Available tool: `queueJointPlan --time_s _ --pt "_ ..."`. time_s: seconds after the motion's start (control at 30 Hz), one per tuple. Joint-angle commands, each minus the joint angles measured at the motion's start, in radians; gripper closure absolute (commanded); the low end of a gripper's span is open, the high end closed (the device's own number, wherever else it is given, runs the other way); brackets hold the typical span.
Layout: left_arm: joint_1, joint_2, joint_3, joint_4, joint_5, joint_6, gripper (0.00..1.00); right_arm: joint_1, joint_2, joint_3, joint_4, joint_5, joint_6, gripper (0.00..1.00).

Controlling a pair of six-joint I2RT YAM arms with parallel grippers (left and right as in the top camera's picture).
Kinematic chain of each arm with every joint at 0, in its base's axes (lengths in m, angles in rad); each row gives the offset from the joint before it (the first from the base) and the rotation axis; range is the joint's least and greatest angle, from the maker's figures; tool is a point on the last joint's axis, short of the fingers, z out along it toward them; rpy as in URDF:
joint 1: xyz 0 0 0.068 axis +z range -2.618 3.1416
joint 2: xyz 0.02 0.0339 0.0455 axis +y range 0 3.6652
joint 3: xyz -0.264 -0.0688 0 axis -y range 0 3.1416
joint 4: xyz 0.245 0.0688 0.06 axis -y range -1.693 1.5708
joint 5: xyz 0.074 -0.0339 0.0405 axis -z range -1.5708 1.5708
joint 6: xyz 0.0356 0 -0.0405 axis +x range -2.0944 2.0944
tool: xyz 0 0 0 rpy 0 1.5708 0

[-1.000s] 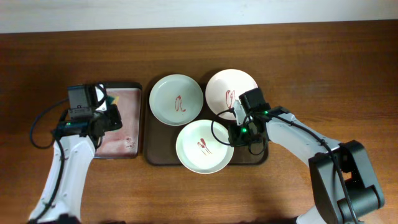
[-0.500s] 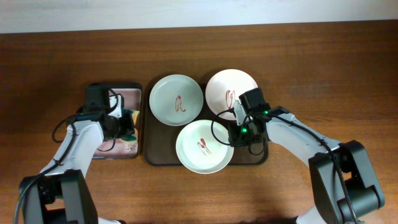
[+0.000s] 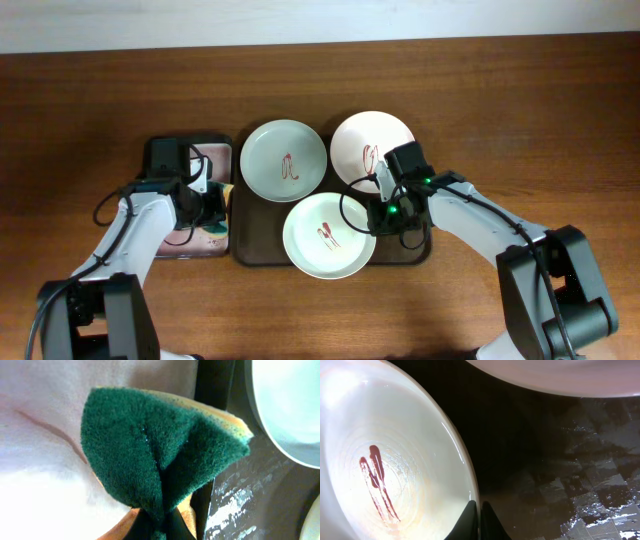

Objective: Clean dirty plates on tray and stack at the side
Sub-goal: 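Carry the sponge with the left gripper onto the front plate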

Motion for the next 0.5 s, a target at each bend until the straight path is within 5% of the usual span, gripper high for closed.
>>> queueJointPlan --time_s 0.0,0.17,0.47 --pt "-0.008 -0.086 0.091 -0.023 0.013 -0.013 1.00 0.008 0.008 0.019 -0.004 0.026 0.009 0.96" --pt "-0.034 -0.138 0.111 -0.031 0.229 -0.025 1.00 0.008 0.008 0.019 -0.004 0.026 0.009 0.96" --pt "-0.258 -0.095 0.111 -0.031 0.277 -0.197 1.00 0.008 0.008 0.019 -0.004 0.026 0.009 0.96"
